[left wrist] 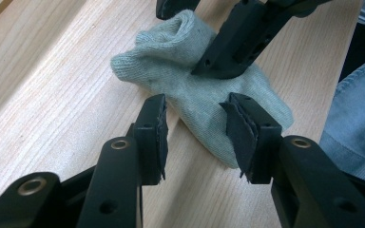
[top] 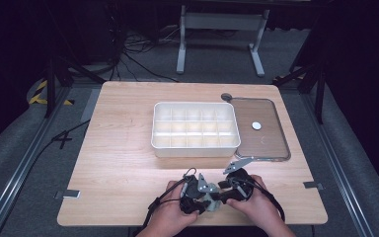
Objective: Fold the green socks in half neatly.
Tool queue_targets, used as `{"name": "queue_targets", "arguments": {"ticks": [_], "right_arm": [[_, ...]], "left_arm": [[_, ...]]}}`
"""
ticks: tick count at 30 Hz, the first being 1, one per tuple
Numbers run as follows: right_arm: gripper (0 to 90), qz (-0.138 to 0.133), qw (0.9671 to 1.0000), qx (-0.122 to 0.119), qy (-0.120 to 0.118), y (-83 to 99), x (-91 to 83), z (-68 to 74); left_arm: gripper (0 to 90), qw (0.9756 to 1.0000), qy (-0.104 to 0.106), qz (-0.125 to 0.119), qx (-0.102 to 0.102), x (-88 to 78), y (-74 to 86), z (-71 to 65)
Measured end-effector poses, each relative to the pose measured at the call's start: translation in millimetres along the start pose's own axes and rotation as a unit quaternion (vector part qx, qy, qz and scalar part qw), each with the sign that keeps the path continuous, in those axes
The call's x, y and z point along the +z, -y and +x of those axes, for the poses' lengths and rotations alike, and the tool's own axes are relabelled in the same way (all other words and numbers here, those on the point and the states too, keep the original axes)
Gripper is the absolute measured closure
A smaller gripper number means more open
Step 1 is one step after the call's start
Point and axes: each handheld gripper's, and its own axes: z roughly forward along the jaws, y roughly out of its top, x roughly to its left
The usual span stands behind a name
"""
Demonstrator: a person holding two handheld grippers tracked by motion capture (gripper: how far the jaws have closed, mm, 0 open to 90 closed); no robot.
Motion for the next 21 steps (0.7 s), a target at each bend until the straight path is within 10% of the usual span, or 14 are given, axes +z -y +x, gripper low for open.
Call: {"name": "queue_targets", "arguments": {"ticks": [7,15,21], "right_arm": [[44.0,-0.002,0.9994,0.011,-0.033,-1.0,5.2,-7.6],[66.0,0.005,0.9955,0.044,-0.084,-1.2,6.7,-12.5],[71.7,0.005,0.9985,0.012,-0.054,-3.7,-1.9,-3.7]], "left_arm": [[58.9,1.0000,-0.004,0.001,-0.003,0.9,-0.5,-0.3],[58.9,1.0000,-0.008,-0.003,-0.001,0.1,1.2,-1.1],[57.1,0.9997,0.004,-0.019,-0.012,-5.9,5.0,5.2]]}}
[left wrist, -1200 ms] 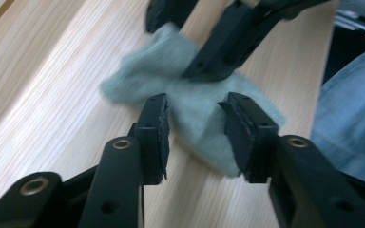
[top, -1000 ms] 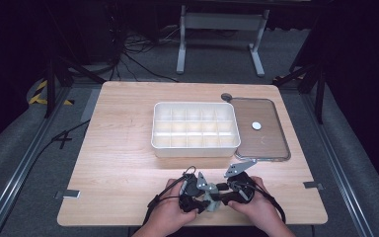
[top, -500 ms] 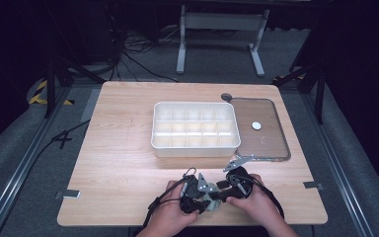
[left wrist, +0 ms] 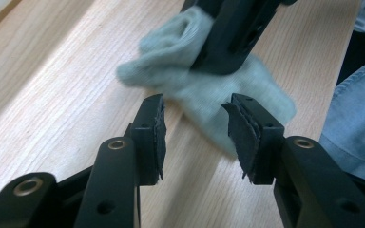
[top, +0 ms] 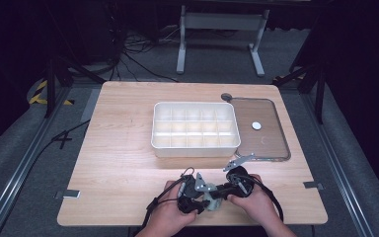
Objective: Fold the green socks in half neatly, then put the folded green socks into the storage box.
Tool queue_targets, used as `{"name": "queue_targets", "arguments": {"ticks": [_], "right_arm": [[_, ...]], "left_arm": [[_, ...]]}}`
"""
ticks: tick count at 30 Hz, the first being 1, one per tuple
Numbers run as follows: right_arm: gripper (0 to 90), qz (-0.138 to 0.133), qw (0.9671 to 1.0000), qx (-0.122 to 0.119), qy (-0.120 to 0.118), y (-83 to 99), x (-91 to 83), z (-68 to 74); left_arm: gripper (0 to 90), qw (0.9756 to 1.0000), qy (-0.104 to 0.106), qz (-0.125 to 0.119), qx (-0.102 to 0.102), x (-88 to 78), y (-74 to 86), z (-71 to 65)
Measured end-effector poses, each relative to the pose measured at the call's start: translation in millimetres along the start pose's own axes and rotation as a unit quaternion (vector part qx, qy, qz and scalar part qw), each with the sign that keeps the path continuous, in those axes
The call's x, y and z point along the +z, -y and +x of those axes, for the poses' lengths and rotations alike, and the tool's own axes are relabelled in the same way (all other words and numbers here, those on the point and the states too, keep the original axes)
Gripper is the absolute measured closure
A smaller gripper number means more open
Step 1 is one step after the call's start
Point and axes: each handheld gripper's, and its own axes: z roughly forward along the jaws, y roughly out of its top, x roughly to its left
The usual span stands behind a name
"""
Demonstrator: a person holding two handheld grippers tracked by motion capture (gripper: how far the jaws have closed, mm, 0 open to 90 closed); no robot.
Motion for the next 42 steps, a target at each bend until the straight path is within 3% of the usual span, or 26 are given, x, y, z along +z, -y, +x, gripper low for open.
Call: {"name": "queue_targets", "arguments": {"ticks": [4,7,10,19,27,37,42], "right_arm": [[72.2,-0.016,0.9993,-0.027,0.020,0.5,-13.0,3.1],[72.2,-0.041,0.9969,-0.053,0.042,-0.4,-27.1,5.3],[72.2,-0.058,0.9953,-0.058,0.052,-3.7,-41.0,4.4],[72.0,-0.073,0.9909,-0.073,0.087,-20.7,-69.6,-0.7],[71.9,-0.087,0.9864,-0.078,0.116,-37.7,-90.9,-8.3],[71.7,-0.105,0.9815,-0.079,0.139,-50.5,-107.5,-17.6],[71.6,-0.103,0.9786,-0.099,0.147,-54.3,-112.0,-22.6]], "left_arm": [[56.0,0.9997,-0.001,-0.020,-0.013,-8.6,3.1,8.9],[55.7,0.9990,-0.005,-0.031,-0.031,-14.8,6.8,17.5],[55.0,0.9985,-0.013,-0.033,-0.041,-19.4,10.8,25.9],[55.0,0.9956,-0.033,-0.037,-0.080,-31.6,21.4,46.8],[55.3,0.9945,-0.039,-0.039,-0.089,-37.6,25.4,52.9],[55.5,0.9949,-0.039,-0.033,-0.087,-37.3,25.0,52.7],[55.7,0.9953,-0.039,-0.033,-0.082,-36.8,24.7,53.1]]}}
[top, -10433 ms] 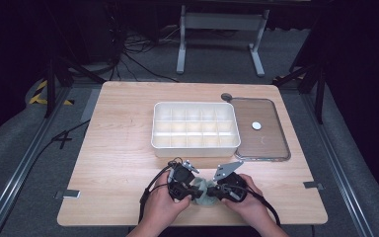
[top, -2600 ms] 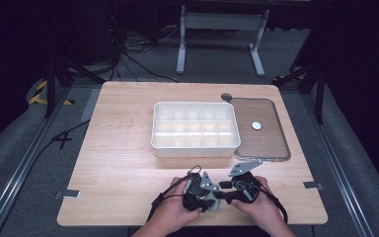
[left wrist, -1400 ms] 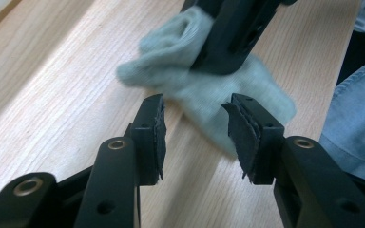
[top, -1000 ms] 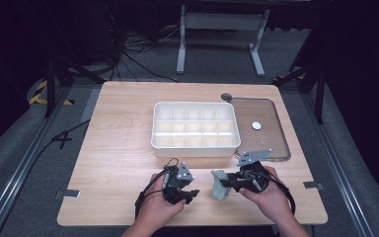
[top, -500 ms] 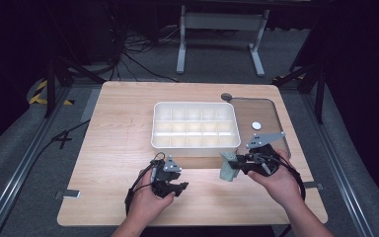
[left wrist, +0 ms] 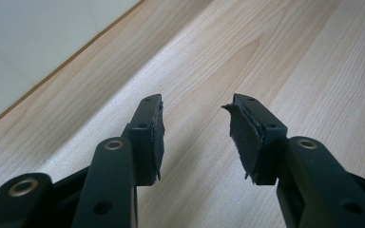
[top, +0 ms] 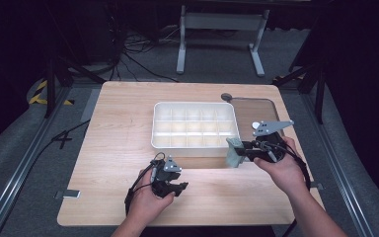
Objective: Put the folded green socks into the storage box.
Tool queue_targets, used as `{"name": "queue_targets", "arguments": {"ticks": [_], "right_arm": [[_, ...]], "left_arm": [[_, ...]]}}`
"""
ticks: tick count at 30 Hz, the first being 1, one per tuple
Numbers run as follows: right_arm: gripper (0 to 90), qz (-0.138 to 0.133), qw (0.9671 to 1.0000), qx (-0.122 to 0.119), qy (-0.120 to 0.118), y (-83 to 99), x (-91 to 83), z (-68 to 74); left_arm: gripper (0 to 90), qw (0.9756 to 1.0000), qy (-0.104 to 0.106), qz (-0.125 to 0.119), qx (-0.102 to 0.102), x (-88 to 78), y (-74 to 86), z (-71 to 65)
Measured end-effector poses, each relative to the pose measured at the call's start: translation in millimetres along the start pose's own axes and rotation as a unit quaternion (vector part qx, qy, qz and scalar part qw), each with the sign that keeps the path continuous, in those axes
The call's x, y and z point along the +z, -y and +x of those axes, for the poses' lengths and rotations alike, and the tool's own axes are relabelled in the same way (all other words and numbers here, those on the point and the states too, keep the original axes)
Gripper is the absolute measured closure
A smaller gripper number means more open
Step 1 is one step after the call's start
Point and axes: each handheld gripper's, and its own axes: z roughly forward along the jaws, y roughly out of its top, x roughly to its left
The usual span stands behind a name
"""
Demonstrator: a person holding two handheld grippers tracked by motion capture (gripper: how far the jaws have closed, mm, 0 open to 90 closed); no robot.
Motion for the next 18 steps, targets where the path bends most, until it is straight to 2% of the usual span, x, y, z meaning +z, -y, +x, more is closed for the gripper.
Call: {"name": "queue_targets", "arguments": {"ticks": [11,16,18], "right_arm": [[71.3,-0.006,0.9997,0.000,0.024,-14.5,9.2,-12.2],[71.0,-0.001,0.9990,-0.005,0.044,-23.2,18.2,-26.9],[70.9,-0.002,0.9990,-0.005,0.045,-23.8,19.7,-28.4]], "left_arm": [[55.7,1.0000,-0.001,0.000,-0.004,-1.5,1.1,1.5],[55.7,1.0000,-0.002,-0.006,-0.006,-1.9,2.3,2.4],[55.7,0.9999,-0.003,-0.007,-0.008,-2.4,2.8,2.5]]}}
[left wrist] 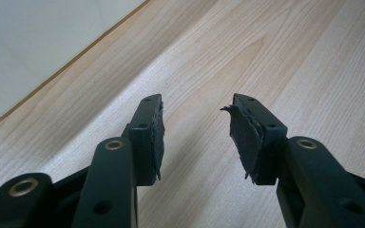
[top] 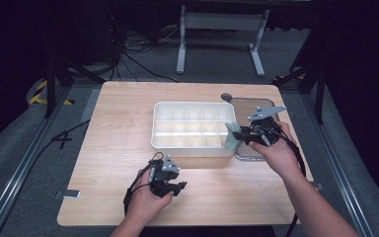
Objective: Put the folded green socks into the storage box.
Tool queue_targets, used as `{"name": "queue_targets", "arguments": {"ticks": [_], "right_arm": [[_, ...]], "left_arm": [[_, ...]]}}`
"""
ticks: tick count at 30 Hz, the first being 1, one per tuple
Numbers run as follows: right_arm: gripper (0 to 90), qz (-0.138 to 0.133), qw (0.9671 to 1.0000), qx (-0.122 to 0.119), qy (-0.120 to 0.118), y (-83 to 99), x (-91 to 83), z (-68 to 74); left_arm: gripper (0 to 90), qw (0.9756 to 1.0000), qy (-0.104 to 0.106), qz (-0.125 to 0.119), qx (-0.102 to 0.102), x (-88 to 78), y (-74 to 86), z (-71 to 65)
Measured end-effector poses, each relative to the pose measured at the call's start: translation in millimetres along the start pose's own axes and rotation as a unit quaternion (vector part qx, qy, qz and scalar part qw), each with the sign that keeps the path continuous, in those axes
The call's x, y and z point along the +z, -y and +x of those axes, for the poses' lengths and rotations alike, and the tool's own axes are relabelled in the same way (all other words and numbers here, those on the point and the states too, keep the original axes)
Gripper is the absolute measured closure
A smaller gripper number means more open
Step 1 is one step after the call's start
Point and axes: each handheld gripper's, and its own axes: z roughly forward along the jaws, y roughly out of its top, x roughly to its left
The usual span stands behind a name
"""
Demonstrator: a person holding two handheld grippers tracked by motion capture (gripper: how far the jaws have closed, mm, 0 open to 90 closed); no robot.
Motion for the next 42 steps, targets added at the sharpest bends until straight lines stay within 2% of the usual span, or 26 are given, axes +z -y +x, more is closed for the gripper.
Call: {"name": "queue_targets", "arguments": {"ticks": [4,9,12,16,21,25,28,33,36,42], "right_arm": [[70.7,0.001,0.9998,-0.015,0.015,-1.8,10.9,-7.8],[70.5,0.004,0.9993,-0.031,0.022,-4.1,25.3,-11.1],[70.4,0.017,0.9984,-0.044,0.032,-4.5,34.5,-10.3],[70.4,0.033,0.9974,-0.053,0.035,-2.7,44.8,-10.9],[70.2,0.068,0.9936,-0.079,0.043,2.2,60.3,-5.9],[70.0,0.082,0.9917,-0.088,0.045,6.5,68.1,-3.3],[69.5,0.094,0.9916,-0.080,0.037,10.0,73.3,-2.0],[68.9,0.109,0.9928,-0.041,0.030,12.5,76.0,-2.3],[68.8,0.123,0.9919,-0.024,0.021,13.3,78.7,-3.6],[69.7,0.149,0.9886,-0.014,0.013,11.1,83.2,-4.2]], "left_arm": [[55.7,1.0000,-0.001,0.004,0.000,-0.4,0.6,0.1],[55.8,1.0000,-0.002,0.002,0.002,-1.2,0.9,1.0],[55.8,1.0000,-0.003,0.005,0.002,-1.6,1.0,0.9],[55.8,1.0000,-0.002,0.000,-0.002,-1.1,1.6,0.4],[55.9,1.0000,-0.003,0.002,0.001,-2.4,1.8,0.6],[55.9,1.0000,-0.002,0.005,0.004,-2.9,1.7,1.4],[55.9,1.0000,-0.003,0.006,0.004,-2.5,2.0,0.9],[56.0,1.0000,-0.005,0.006,-0.001,-1.5,2.4,0.1],[56.0,0.9999,-0.004,0.010,0.001,-1.6,2.0,0.0],[55.9,0.9999,-0.005,0.012,0.007,1.9,2.5,-0.7]]}}
